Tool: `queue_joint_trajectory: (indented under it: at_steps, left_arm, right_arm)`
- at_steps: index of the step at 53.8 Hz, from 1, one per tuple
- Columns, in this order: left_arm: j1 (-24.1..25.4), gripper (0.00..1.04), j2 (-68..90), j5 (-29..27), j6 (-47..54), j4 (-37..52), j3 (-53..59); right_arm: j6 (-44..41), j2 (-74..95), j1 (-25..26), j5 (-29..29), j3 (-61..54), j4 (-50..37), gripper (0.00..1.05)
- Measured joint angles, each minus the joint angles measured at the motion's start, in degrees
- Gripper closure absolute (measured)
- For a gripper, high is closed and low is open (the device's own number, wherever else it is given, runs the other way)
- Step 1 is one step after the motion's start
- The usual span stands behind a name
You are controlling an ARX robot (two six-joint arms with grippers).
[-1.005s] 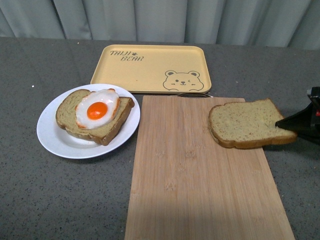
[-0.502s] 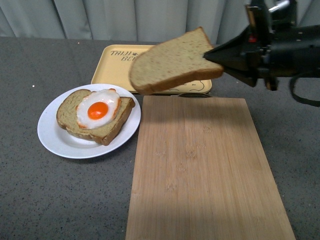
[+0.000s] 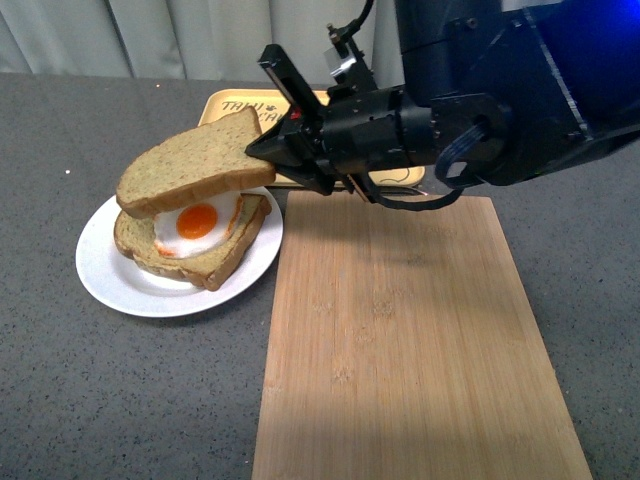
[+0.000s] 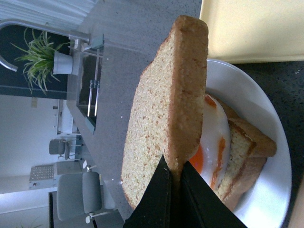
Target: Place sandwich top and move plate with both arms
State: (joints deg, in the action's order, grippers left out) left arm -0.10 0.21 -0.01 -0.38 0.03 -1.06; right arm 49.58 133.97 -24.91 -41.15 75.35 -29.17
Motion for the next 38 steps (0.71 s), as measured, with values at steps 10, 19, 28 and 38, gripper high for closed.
queue_joint_trajectory:
  at_steps: [10,19,28,38]
  left_arm:
    - [0.00,0.07,0.00,0.00,0.00,0.00,0.00]
    - [0.00,0.07,0.00,0.00,0.00,0.00,0.00]
    - [0.00,0.07,0.00,0.02,0.00,0.00,0.00]
    - [0.00,0.07,0.02,0.00,0.02,0.00,0.00]
  right_arm:
    - [-1.77,4.02,-2.56,1.16,5.60,6.88,1.03]
    - [-6.19,1.77,-1.73,4.31,1.92,7.48,0.71]
    - [-13.46,-8.96,2.73,13.46,-10.19,5.29,0.30]
    - [-41.88,-14.78,5.29,58.53,-34.82,-43.78,0.54]
